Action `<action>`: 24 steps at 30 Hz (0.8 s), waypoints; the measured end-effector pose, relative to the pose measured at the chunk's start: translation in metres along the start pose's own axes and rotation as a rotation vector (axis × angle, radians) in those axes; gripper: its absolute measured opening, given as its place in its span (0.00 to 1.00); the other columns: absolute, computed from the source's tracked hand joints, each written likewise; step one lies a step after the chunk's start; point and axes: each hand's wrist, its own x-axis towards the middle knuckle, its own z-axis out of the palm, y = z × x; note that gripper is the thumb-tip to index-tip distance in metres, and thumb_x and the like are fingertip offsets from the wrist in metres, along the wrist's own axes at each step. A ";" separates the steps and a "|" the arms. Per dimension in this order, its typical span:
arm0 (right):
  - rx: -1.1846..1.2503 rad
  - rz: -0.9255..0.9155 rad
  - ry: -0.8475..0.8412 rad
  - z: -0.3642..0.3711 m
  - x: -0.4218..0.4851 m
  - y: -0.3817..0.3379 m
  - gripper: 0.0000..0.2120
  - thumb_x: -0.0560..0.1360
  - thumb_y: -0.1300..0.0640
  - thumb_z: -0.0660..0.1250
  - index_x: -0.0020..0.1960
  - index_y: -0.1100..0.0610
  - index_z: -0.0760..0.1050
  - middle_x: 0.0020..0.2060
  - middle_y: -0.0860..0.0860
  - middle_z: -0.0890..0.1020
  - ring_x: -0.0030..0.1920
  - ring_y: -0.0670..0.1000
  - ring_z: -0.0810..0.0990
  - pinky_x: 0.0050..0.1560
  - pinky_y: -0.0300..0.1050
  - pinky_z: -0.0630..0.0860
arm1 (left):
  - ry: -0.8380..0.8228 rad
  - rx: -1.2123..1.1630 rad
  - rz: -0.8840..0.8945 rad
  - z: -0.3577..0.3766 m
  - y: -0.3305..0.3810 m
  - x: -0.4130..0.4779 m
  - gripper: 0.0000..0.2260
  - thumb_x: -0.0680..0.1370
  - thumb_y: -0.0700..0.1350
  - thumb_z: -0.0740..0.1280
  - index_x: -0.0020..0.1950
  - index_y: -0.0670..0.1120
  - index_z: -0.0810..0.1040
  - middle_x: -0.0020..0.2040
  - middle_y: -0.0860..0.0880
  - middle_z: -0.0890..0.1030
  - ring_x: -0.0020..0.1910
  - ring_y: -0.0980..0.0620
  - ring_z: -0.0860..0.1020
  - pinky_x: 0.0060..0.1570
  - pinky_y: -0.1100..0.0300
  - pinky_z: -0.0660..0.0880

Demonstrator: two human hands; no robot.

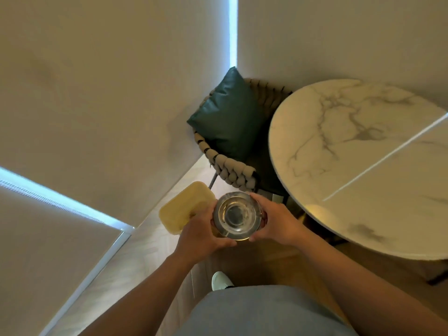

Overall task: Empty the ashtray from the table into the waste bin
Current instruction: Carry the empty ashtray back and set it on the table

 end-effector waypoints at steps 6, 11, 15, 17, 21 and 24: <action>0.092 0.122 0.100 -0.029 -0.073 0.044 0.55 0.58 0.50 0.83 0.76 0.44 0.56 0.65 0.43 0.76 0.63 0.43 0.73 0.59 0.36 0.69 | -0.121 0.063 0.167 0.055 0.045 0.008 0.44 0.59 0.66 0.78 0.70 0.57 0.65 0.54 0.71 0.69 0.53 0.71 0.72 0.51 0.80 0.64; 0.156 0.189 0.214 -0.046 -0.152 0.085 0.53 0.56 0.50 0.84 0.75 0.46 0.60 0.55 0.26 0.70 0.59 0.36 0.70 0.52 0.21 0.66 | -0.282 0.062 0.264 0.111 0.089 0.000 0.43 0.59 0.66 0.77 0.69 0.67 0.60 0.61 0.66 0.74 0.60 0.62 0.74 0.59 0.65 0.71; 0.189 0.246 0.284 -0.058 -0.207 0.110 0.53 0.56 0.50 0.84 0.74 0.43 0.59 0.48 0.23 0.69 0.54 0.34 0.71 0.45 0.20 0.67 | -0.342 0.076 0.340 0.148 0.124 -0.011 0.41 0.60 0.64 0.78 0.66 0.73 0.58 0.57 0.73 0.71 0.58 0.68 0.72 0.57 0.66 0.72; 0.178 0.277 0.300 -0.064 -0.229 0.121 0.54 0.56 0.49 0.84 0.75 0.45 0.59 0.48 0.25 0.70 0.52 0.35 0.72 0.46 0.23 0.67 | -0.360 0.075 0.366 0.165 0.138 -0.016 0.42 0.60 0.64 0.78 0.66 0.74 0.58 0.57 0.77 0.70 0.58 0.72 0.71 0.55 0.70 0.69; 0.183 0.317 0.327 -0.075 -0.261 0.137 0.55 0.56 0.50 0.84 0.76 0.47 0.58 0.50 0.29 0.73 0.52 0.36 0.73 0.50 0.27 0.67 | -0.388 0.063 0.408 0.193 0.162 -0.020 0.42 0.59 0.63 0.79 0.67 0.73 0.59 0.58 0.75 0.71 0.59 0.70 0.72 0.53 0.70 0.71; 0.191 0.333 0.351 -0.083 -0.276 0.145 0.55 0.57 0.50 0.84 0.77 0.49 0.57 0.55 0.35 0.74 0.56 0.40 0.74 0.54 0.30 0.69 | -0.417 0.054 0.427 0.208 0.174 -0.017 0.43 0.59 0.64 0.79 0.69 0.69 0.61 0.60 0.71 0.73 0.60 0.66 0.74 0.56 0.64 0.75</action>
